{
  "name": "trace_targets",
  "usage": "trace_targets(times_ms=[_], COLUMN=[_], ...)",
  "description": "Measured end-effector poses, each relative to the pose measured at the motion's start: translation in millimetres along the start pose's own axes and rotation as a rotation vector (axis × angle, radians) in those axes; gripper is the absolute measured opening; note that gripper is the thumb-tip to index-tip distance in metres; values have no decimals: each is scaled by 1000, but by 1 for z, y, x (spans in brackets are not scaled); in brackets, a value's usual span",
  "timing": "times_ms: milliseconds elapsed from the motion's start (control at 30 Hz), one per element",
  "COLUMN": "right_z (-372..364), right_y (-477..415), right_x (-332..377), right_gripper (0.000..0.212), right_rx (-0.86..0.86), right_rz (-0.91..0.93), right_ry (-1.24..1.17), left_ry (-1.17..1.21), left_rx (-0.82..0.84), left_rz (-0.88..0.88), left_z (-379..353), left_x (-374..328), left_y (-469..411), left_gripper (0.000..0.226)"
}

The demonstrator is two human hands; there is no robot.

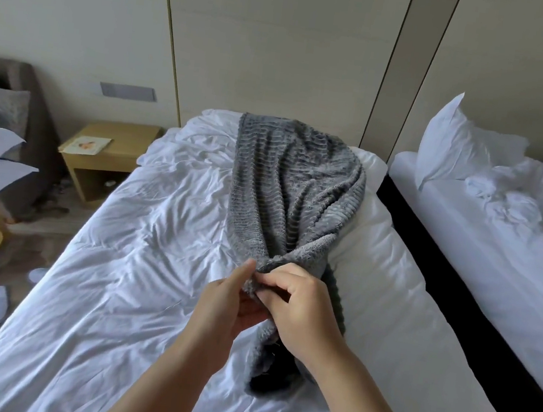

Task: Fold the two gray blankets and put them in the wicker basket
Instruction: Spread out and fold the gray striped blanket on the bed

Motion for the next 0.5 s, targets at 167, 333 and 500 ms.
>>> trace_targets(times_ms=[167, 333, 500], right_z=[6, 4, 13], right_y=[8, 19, 24], right_x=[-5, -22, -25], right_gripper=[22, 45, 45], right_rx=[-45, -89, -296], right_rz=[1, -44, 72], right_ry=[27, 20, 154], left_ry=[-72, -129, 29], left_rx=[61, -14, 7], left_rz=[33, 63, 122], left_z=[-6, -10, -18], left_x=[4, 14, 15], left_y=[-4, -9, -10], left_gripper=[35, 37, 39])
Point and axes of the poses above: each hand's wrist, its own y-axis away from the middle knuckle, its own z-axis out of the back of the hand, x = y × z, the point moved 7 cm from there along -y, towards the middle knuckle, and after that the axes turned 2 degrees about y, right-handed, at the moved point
